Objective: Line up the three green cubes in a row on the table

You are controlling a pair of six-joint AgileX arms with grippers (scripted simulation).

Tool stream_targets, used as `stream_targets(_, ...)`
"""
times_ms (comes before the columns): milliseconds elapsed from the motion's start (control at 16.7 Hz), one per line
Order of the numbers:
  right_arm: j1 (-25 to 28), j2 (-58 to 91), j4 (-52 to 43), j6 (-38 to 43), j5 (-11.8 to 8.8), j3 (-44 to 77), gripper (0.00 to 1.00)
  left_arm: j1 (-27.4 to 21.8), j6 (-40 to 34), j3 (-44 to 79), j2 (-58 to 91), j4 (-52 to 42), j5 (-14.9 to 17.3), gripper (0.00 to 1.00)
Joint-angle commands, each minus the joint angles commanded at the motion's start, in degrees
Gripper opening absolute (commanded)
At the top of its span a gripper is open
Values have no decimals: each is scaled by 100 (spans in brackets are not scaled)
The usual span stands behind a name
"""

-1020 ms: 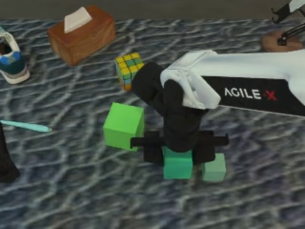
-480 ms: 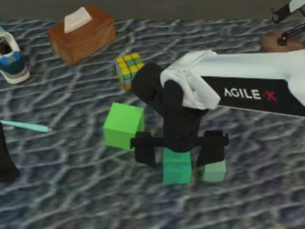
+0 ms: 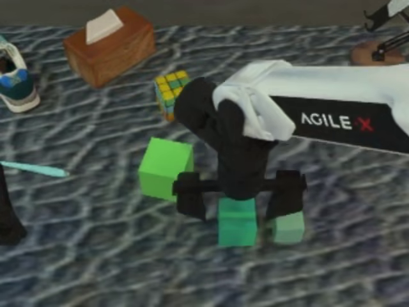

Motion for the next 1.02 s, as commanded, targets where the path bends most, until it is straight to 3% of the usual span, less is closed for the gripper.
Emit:
stream_targets(360, 36, -344, -1125, 2, -3, 747, 100, 0, 0, 0, 0, 0, 0, 100)
stream_targets(720, -17, -402, -1118, -28, 19, 717, 100, -19, -9, 52, 53, -39, 3, 100)
stream_targets(1020, -477, -1593, -549, -582, 366, -175, 100, -356, -182, 1159, 1171, -793, 17, 100)
